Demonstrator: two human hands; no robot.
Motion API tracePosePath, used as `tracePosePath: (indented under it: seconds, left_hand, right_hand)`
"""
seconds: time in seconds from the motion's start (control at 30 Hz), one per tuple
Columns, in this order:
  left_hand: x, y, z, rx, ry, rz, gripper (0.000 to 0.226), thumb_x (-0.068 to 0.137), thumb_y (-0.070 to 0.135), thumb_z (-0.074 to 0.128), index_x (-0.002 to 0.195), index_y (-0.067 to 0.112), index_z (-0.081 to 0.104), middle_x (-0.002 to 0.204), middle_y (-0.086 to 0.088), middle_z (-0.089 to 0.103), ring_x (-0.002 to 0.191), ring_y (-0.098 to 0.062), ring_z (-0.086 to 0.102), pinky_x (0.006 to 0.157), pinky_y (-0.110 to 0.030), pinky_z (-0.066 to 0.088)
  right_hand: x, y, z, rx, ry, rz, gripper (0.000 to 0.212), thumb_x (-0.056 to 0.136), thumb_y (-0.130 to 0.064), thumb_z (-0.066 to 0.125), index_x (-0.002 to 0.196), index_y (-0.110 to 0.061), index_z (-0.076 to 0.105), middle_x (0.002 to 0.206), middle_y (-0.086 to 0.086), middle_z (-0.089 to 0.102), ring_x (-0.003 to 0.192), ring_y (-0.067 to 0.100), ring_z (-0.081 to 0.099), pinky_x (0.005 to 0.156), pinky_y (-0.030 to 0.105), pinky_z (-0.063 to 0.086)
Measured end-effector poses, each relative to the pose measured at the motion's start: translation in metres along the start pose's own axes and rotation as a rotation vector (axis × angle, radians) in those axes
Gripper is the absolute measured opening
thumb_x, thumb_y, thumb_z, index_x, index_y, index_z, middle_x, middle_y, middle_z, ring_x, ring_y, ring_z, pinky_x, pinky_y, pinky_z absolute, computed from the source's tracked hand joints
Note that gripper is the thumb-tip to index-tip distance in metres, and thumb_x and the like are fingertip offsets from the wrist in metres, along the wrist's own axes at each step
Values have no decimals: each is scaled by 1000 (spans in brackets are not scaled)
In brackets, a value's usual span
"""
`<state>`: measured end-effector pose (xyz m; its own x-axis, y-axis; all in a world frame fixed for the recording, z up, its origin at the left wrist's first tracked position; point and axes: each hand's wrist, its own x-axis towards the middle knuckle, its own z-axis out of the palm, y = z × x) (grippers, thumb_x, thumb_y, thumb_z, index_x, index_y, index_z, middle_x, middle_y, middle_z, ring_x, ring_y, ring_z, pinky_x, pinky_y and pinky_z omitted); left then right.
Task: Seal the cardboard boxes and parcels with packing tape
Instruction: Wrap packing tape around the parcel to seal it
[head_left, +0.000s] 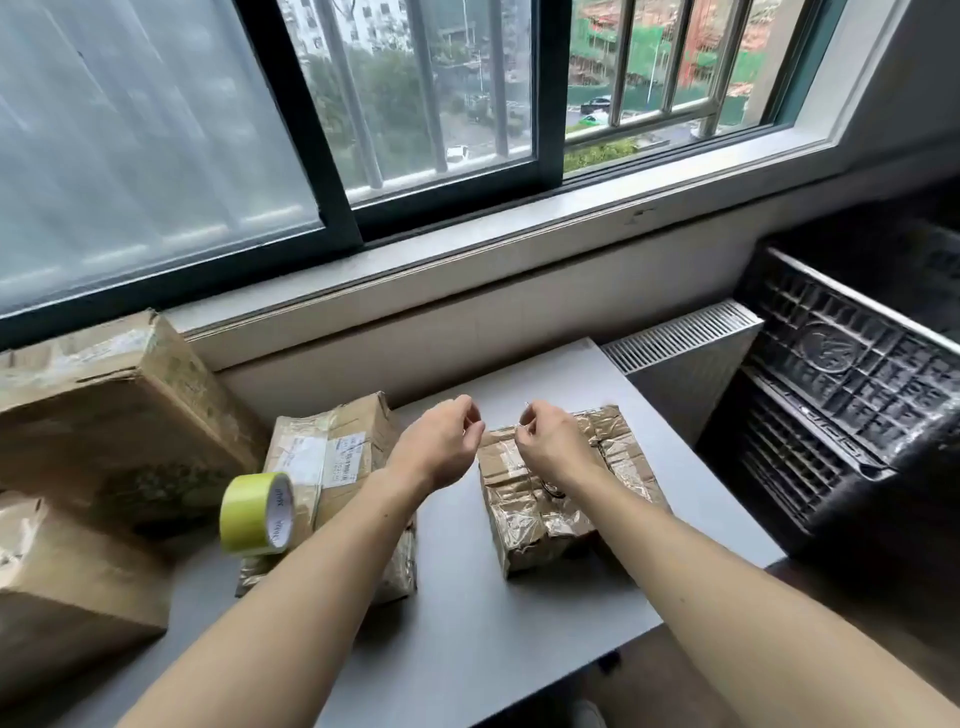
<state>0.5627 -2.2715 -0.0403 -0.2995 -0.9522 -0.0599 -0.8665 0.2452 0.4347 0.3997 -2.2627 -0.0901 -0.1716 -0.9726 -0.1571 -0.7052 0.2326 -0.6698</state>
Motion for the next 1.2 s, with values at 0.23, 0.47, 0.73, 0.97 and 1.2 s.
tracePosePath:
  seconds: [0.23, 0.47, 0.73, 0.97, 1.2]
  left_hand:
    - [3, 13, 24, 29, -49, -54, 19, 100, 30, 51, 107, 15, 59, 108, -4, 67, 102, -24, 60, 89, -38, 48]
    - [-6, 12, 29, 55, -97, -152, 19, 99, 28, 52, 109, 14, 59, 109, -6, 69, 102, -25, 61, 87, -34, 48]
    - [-9, 3, 12, -109, -145, -425, 35, 102, 35, 45, 102, 6, 64, 94, -8, 63, 88, -23, 58, 84, -36, 48]
    - [-32, -28, -27, -870, 147, -629, 22, 104, 16, 46, 88, 12, 61, 91, -13, 58, 83, -22, 54, 63, -23, 45]
    - [-72, -81, -84, -1060, 367, -572, 23, 101, 8, 55, 79, 14, 63, 68, 5, 67, 68, -9, 61, 66, -18, 48]
  right_hand:
    - [11, 44, 13, -212, -83, 117, 53, 91, -27, 65, 138, -18, 44, 143, 11, 42, 135, 29, 36, 111, 43, 35]
    - [19, 43, 19, -227, -136, 169, 57, 88, -16, 72, 137, -10, 43, 142, 12, 37, 127, 29, 44, 100, 42, 45]
    - [16, -1, 28, 243, -298, -97, 20, 92, -20, 62, 98, -15, 43, 81, -1, 53, 80, 24, 52, 68, 32, 36]
    - [-11, -78, 42, 724, -531, -233, 14, 98, -17, 62, 100, -17, 48, 81, 4, 61, 60, 9, 53, 51, 19, 40]
    - [-51, -143, 47, 990, -923, -78, 28, 107, -23, 36, 101, -14, 61, 75, 7, 64, 59, 18, 59, 53, 27, 30]
